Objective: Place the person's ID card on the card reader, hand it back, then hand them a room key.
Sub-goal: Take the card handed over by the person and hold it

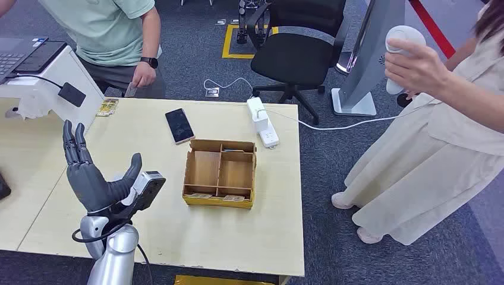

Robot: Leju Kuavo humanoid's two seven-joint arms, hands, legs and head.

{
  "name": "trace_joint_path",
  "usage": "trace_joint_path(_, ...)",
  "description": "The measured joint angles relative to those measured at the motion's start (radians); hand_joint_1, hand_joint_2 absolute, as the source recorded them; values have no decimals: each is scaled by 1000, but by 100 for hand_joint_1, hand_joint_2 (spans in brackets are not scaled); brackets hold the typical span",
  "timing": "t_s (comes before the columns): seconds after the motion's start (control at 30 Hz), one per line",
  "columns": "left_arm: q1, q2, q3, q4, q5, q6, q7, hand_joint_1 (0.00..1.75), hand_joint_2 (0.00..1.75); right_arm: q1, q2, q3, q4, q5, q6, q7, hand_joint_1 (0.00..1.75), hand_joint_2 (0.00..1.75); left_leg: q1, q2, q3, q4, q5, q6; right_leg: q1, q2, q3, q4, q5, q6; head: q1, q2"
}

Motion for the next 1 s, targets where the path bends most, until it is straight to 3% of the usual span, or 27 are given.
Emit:
trace_joint_path(0.7, 7, -1, 0, -6, -1, 0, -9, 0, 175, 0, 0, 4, 0, 0, 0, 0, 0, 0, 0, 0, 0, 0, 0, 0, 0, 0, 0, 0, 0, 0, 0, 0)
trace_joint_path(1.0, -9, 2, 0, -2, -191, 0, 31, 0, 175, -1, 0, 14, 0, 0, 0, 6, 0, 0, 0, 0, 0, 0, 0, 0, 0, 0, 0, 0, 0, 0, 0, 0)
